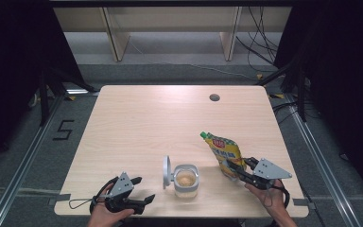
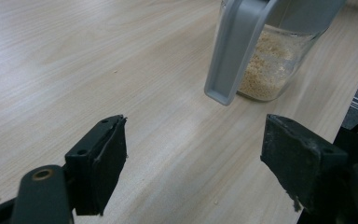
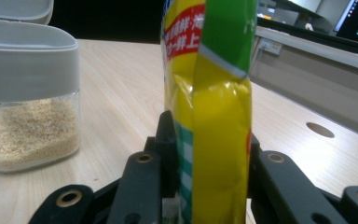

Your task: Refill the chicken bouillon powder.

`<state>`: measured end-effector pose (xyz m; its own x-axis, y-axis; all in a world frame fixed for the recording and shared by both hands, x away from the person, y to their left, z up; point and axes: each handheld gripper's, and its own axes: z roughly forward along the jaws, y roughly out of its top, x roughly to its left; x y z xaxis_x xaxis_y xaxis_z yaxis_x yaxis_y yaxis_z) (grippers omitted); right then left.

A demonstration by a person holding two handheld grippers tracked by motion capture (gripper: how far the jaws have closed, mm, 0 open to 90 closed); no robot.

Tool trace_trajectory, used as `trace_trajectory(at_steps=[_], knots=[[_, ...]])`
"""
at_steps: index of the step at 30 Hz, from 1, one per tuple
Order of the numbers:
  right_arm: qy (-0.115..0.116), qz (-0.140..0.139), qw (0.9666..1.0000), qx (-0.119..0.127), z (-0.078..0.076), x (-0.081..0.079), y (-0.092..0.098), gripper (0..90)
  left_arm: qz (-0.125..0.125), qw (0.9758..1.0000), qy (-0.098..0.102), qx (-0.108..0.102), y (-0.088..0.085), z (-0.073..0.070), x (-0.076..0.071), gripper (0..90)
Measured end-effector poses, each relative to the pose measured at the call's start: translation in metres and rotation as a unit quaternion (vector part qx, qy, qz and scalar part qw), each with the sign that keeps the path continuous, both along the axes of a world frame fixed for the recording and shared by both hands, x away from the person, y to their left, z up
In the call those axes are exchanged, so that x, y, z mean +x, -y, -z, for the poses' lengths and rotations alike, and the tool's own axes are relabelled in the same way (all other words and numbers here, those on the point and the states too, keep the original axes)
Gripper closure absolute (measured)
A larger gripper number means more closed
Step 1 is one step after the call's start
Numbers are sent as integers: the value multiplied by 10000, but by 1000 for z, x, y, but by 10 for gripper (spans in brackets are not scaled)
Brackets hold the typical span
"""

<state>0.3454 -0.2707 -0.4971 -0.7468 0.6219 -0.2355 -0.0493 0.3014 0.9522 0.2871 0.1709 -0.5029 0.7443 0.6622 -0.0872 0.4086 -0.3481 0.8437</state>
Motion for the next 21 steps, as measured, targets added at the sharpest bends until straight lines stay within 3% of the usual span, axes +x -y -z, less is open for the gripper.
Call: trace_trajectory(at_steps=[3,8,12,14,19,21], knots=[[-211,143,9997,55,-1,-5,2,707,27,10000,10,11,-1,-1,0,217],[-244,268,9993,24,-1,-10,5,704,21,10000,-15,56,-3,-1,0,217],[-261,376,9990,4,0,-13,9,699,90,9998,94,133,-4,-2,0,217],[-431,396,9983,12,1,-16,13,690,18,10000,-8,52,-2,-1,0,217],[-435,501,9978,4,1,-17,19,666,35,10000,-15,28,-1,0,0,217],[-316,498,9982,-42,1,-16,19,665,53,10000,1,37,-2,-1,0,217]])
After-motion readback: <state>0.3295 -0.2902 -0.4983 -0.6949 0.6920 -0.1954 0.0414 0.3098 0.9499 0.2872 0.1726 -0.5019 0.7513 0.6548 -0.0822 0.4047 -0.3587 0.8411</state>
